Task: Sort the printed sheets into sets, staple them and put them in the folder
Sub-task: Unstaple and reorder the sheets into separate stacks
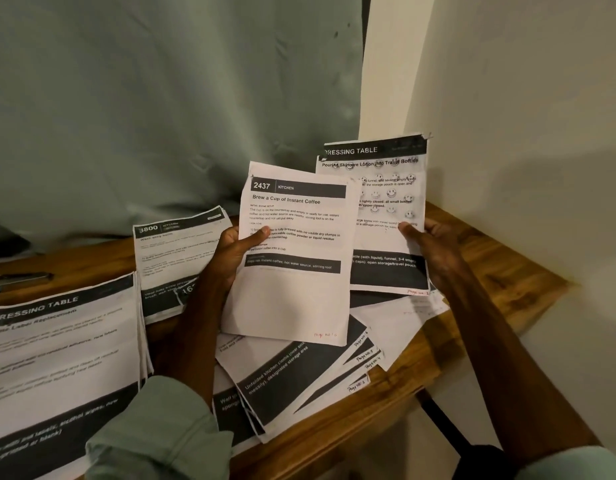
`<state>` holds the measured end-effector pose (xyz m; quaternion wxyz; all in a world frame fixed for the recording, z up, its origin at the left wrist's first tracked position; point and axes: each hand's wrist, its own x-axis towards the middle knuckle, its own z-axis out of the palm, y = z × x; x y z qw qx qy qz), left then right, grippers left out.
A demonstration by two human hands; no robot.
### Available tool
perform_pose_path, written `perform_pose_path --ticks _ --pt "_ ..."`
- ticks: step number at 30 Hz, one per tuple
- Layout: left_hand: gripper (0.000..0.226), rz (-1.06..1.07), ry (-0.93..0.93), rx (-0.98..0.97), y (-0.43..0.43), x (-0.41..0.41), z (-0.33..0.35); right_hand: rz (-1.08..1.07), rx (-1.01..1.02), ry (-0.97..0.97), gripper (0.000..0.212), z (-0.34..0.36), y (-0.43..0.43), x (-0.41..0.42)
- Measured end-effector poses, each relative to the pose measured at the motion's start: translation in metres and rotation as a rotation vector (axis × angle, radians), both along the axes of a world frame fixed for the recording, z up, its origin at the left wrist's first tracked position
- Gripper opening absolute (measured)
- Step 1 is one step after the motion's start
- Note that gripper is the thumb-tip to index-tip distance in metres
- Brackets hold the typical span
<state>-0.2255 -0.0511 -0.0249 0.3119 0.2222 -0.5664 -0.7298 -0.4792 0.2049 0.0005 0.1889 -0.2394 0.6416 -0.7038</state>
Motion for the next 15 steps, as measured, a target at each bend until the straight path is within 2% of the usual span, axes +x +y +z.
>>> perform_pose_path --ticks 10,15 --pt "0.035 -0.003 0.042 0.035 0.0038 -0.0008 0.0015 0.029 -0.017 -0.048 0.035 0.0034 0.0071 0.0029" --pt "0.045 -0.017 0.079 0.05 0.0011 -0.0022 -0.0036 0.031 -0.028 -0.067 0.035 0.0029 0.0062 0.0068"
